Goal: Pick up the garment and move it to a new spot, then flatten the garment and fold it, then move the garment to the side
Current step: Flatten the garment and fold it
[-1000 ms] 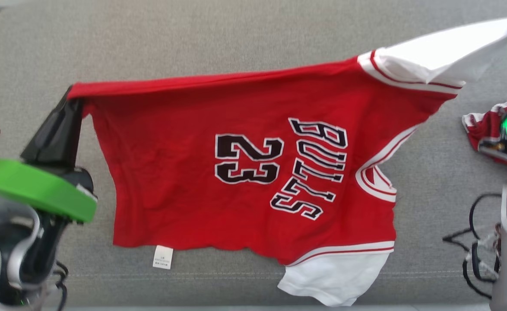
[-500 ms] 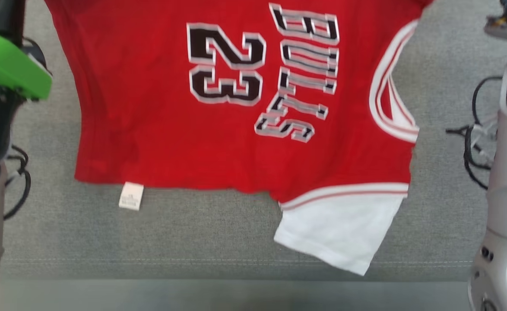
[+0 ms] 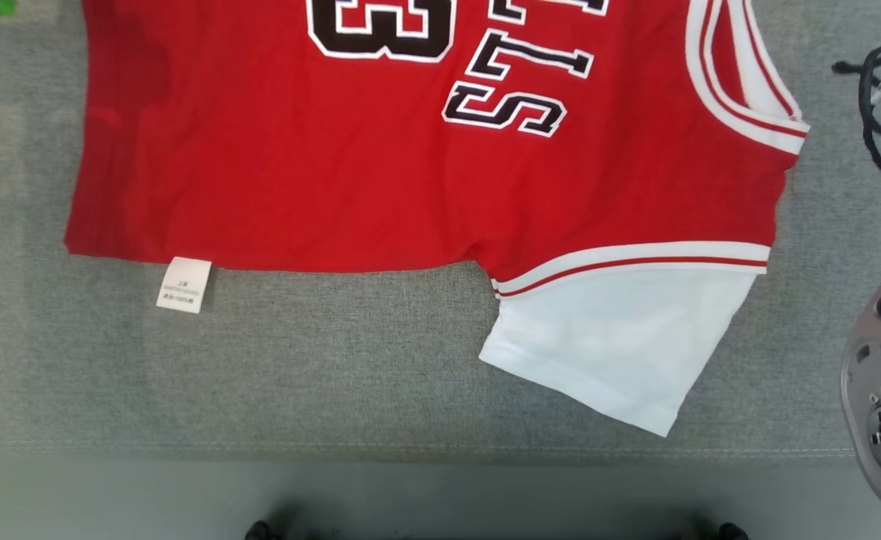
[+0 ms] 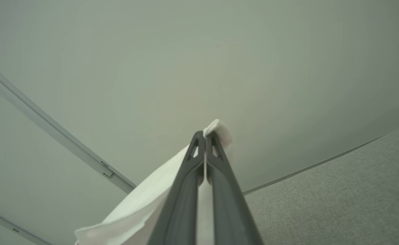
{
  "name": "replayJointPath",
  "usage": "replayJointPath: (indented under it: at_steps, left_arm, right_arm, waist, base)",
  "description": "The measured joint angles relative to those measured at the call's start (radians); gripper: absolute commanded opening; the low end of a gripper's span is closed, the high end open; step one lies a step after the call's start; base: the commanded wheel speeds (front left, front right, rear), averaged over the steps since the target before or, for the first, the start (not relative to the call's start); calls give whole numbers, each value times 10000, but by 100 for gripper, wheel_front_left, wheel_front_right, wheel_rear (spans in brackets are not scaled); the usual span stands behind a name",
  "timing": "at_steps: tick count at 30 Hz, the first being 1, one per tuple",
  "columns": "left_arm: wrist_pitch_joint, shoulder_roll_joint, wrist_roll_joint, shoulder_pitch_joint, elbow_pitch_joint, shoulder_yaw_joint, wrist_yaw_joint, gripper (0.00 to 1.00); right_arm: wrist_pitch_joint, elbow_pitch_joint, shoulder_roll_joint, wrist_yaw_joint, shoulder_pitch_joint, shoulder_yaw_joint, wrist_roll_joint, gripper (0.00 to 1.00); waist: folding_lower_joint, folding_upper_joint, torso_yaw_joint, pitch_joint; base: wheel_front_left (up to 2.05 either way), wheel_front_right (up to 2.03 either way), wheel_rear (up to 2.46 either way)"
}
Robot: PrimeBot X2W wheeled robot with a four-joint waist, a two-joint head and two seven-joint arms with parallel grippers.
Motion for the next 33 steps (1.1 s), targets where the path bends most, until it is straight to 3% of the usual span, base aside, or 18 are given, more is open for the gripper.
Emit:
replayJointPath:
  at_steps: [1, 2, 3, 12, 18, 25, 33]
  left_arm:
    - [-21, -23, 15, -147, 92, 0, 0, 45]
    - [-25, -48, 44, -287, 190, 0, -2, 76]
    - [-48, -71, 69, -427, 293, -13, -10, 100]
    - [-861, -182, 656, -1235, 1584, -69, -82, 100]
    - [-1450, -380, 669, -1323, 2406, -40, -174, 100]
    - [-2230, -677, 614, -1472, 3271, 12, -362, 100]
    - [-3471, -945, 560, -1067, 4025, 138, -627, 100]
  right_arm:
    - [2, 96, 2, 0, -152, 8, -19, 27]
    - [31, 199, 8, 0, -299, 8, -19, 49]
    - [31, 288, 13, 0, -424, 4, -36, 100]
    - [-336, 1028, -40, -4, -954, 25, -192, 100]
    - [-698, 1482, -50, 65, -1000, -25, -105, 100]
    - [-1191, 2153, -199, 476, -988, -96, -82, 100]
    - [-2094, 2654, -263, 1356, -247, 94, -90, 100]
  waist:
    - [0, 0, -2, 144]
    - [0, 0, -5, 291]
    - [0, 0, -8, 435]
    - [0, 0, -23, 1606]
    - [-1, -1, -29, 1773]
    - [-1, 0, -20, 1461]
    - [-2, 0, -22, 769]
  base:
    - [0, 0, 0]
    - [0, 0, 0]
    - [0, 0, 0]
    - [0, 0, 0]
    - [0, 0, 0]
    - [0, 0, 0]
    - [0, 0, 0]
